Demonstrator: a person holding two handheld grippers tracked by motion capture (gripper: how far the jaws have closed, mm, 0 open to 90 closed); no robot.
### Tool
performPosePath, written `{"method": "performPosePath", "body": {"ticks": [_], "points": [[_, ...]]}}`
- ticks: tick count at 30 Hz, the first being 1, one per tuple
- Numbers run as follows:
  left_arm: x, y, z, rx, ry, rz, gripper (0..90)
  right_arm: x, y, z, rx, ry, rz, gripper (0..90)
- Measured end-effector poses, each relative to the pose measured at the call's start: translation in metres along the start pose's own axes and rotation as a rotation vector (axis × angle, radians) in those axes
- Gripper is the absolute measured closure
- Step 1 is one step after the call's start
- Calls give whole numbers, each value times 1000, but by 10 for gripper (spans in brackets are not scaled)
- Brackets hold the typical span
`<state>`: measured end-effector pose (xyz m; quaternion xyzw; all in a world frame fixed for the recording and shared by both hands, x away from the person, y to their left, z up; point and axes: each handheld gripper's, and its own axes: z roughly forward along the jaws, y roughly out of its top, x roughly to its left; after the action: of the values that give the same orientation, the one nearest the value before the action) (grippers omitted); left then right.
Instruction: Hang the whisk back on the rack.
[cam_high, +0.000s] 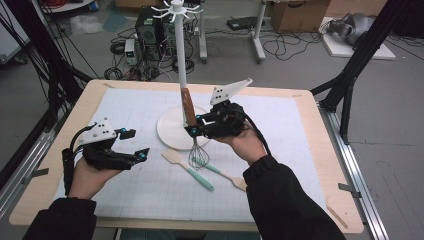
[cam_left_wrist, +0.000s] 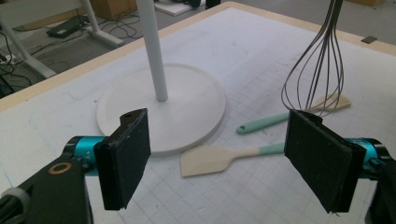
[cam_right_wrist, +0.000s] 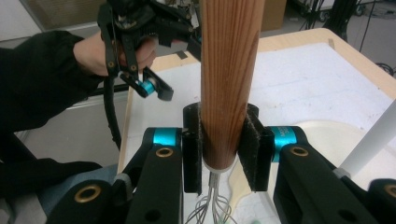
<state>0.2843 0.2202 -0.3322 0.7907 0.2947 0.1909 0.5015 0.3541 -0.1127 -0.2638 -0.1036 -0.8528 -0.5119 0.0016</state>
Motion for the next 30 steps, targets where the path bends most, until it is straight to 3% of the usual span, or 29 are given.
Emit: {"method": "performPosePath", "body": {"ticks": [15,30], "points": [[6,-13,-3,5,22,-24,228,-5,33,-4,-4,-10,-31,726],[9,-16,-6,9,41,-15,222,-13,55,-4,-29,-20,-17,726]]}}
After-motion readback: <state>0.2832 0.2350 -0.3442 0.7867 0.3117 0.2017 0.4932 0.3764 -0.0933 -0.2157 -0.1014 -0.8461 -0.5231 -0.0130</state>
